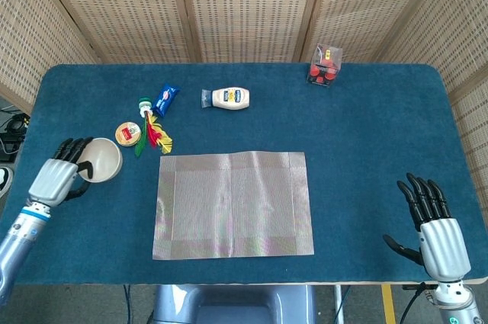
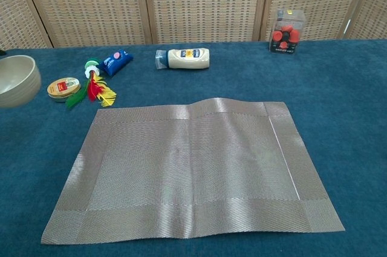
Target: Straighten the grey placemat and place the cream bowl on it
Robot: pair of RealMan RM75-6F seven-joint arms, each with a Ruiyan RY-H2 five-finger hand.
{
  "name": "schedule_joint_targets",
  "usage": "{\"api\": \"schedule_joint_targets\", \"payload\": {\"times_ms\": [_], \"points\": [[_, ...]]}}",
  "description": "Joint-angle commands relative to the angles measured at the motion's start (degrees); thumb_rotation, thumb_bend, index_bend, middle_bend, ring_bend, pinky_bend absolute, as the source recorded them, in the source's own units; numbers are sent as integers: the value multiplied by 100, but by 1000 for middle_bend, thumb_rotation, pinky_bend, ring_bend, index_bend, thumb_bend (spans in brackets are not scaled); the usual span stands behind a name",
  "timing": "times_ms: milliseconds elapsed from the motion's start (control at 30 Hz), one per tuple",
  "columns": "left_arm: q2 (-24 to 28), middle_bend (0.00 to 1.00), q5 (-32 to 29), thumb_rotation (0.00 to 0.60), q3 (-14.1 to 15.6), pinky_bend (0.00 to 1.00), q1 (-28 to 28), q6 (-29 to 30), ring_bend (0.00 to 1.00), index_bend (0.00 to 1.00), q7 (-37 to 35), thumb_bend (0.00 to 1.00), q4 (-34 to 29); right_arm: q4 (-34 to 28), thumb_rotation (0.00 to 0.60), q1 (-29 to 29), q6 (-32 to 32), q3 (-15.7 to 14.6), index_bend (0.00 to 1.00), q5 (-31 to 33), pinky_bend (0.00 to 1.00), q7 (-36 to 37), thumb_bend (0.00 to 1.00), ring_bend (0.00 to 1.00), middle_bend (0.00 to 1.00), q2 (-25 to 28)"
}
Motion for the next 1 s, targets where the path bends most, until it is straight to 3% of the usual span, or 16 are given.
{"api": "schedule_joint_targets", "payload": {"times_ms": [33,167,300,567,1000], "points": [[419,0,387,600,-207,0,-495,0,0,734,841,496,-1444,2,600,1,-7,0,64,1,0,-8,0,0,0,-3],[342,0,519,600,-288,0,-907,-490,0,734,1488,496,-2271,14,600,-2,-9,8,66,23,0,-4,0,0,0,-3],[-6,0,402,600,-380,0,-1280,-1124,0,734,2213,496,-2693,22,600,0,-10,23,68,46,0,19,0,0,0,4],[-841,0,-122,600,-545,0,-1743,-1986,0,733,3136,491,-2757,23,600,-11,7,52,68,100,0,59,0,0,0,22],[-1532,0,-1100,600,-708,0,-2027,-2474,0,727,4396,489,-2624,21,600,-18,30,86,68,144,0,129,0,0,0,48]]}}
